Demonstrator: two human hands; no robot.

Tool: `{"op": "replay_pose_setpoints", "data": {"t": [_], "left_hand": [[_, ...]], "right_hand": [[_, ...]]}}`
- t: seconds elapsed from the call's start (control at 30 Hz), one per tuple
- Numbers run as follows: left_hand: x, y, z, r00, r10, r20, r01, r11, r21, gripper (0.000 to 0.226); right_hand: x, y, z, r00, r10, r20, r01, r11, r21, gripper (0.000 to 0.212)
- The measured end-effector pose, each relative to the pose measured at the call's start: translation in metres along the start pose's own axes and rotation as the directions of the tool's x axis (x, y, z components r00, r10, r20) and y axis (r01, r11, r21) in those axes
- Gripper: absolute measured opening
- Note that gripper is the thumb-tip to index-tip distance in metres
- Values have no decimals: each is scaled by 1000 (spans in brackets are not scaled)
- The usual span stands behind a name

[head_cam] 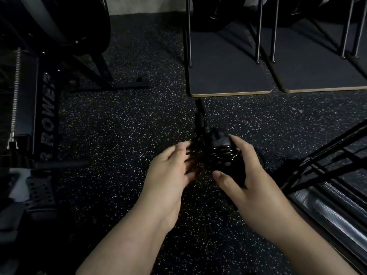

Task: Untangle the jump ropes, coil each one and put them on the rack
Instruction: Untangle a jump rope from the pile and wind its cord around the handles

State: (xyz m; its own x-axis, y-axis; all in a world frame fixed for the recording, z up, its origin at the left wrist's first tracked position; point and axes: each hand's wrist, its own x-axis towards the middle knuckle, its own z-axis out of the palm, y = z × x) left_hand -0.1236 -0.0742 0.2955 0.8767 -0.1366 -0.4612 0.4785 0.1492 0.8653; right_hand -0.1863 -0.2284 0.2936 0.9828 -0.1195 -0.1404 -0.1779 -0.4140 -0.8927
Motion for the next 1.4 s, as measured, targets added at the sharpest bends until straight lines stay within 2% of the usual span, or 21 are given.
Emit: {"op": "replay_pose_setpoints", "data": {"t": [0.13,0.27,0.4,0.5,0.57,0.63,0.7,0.77,0.83,0.9,1.0,1.07,1.2,1.3,1.4], "left_hand": [[3,-3,-4,996,-89,21,90,996,-20,28],[5,-1,-5,995,-98,-1,98,994,39,30],[7,-4,-7,995,-95,6,94,991,93,41],[2,-1,-2,966,-176,189,183,983,-19,49],[-3,-1,3,933,-182,309,198,980,-21,54],[-7,-3,5,929,-162,333,170,985,7,54],[-8,-3,6,944,-138,298,133,990,37,46],[-8,-3,6,967,-108,232,100,994,44,40],[-8,-2,5,977,-96,190,101,995,-17,39],[-8,1,5,968,-108,227,136,985,-108,41],[-10,5,5,960,-90,265,140,974,-176,47],[-13,6,6,966,-95,242,143,972,-189,49],[-20,9,10,974,-112,197,150,971,-188,45],[-25,12,12,976,-103,191,142,968,-207,58],[-33,14,13,967,-78,240,128,971,-201,70]], "right_hand": [[1,4,0,999,8,-44,-6,999,40,72],[3,4,-1,998,20,-67,-16,998,58,79],[3,3,-1,999,6,-34,-5,1000,16,82],[3,4,4,1000,-8,17,8,998,-55,90],[3,4,8,998,-21,54,28,991,-131,93],[2,3,12,996,-14,93,31,982,-184,95],[-1,1,15,989,-34,144,64,976,-209,96],[-3,0,18,987,-51,152,78,982,-174,97],[-3,-3,18,998,-43,55,47,996,-70,98],[-1,-5,13,998,27,-56,-24,998,59,93],[-2,-10,8,996,85,-1,-85,992,96,66],[-5,-14,9,996,78,40,-81,992,92,66],[-14,-20,11,997,78,8,-79,988,132,59],[-22,-24,11,996,85,0,-84,985,154,63],[-32,-27,11,993,86,-77,-65,968,243,65]]}}
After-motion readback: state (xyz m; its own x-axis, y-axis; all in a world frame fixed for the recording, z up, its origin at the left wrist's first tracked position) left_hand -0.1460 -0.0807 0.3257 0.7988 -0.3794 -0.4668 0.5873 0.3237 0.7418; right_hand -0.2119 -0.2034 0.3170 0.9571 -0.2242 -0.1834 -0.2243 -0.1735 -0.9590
